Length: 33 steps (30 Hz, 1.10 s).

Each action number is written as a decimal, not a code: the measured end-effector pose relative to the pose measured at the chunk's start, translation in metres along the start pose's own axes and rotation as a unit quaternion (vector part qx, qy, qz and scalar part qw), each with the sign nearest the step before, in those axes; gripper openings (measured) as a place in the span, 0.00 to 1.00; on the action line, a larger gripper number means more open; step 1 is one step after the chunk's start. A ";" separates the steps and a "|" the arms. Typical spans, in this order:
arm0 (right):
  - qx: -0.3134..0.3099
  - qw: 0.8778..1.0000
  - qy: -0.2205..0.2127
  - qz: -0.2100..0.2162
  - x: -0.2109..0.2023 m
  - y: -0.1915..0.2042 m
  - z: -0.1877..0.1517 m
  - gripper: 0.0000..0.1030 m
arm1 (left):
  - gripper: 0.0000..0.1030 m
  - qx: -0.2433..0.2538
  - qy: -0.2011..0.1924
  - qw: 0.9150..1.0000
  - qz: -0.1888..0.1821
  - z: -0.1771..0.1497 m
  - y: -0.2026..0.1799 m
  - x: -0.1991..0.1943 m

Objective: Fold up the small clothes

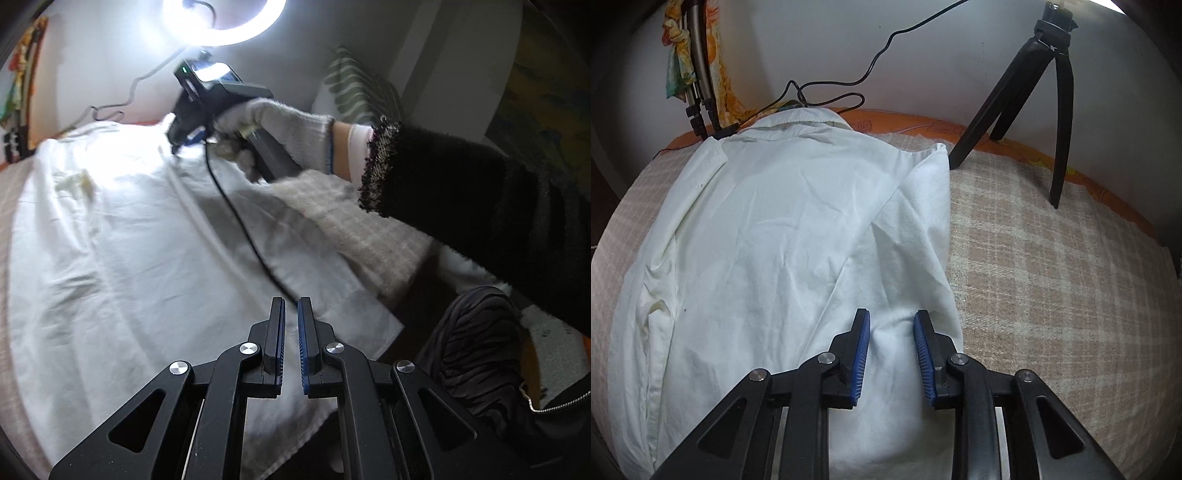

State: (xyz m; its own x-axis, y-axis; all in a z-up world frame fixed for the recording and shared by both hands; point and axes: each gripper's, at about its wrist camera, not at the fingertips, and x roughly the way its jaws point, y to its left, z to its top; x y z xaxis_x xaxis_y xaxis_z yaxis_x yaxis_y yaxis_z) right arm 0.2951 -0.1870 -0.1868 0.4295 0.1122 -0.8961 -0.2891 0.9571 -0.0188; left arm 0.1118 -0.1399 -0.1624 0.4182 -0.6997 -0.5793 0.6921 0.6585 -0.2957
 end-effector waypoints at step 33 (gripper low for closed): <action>0.210 0.957 -0.185 0.071 -0.222 -0.161 -0.198 0.60 | 0.55 0.137 0.039 0.988 0.065 0.007 -0.109 0.090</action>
State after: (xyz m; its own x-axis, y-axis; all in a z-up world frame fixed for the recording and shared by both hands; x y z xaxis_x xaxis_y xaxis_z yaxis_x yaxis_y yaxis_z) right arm 0.0765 -0.4195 -0.0725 0.7068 0.2626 -0.6569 -0.0316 0.9393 0.3416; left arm 0.0781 -0.2768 -0.1765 0.4738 -0.5840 -0.6591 0.7738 0.6334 -0.0050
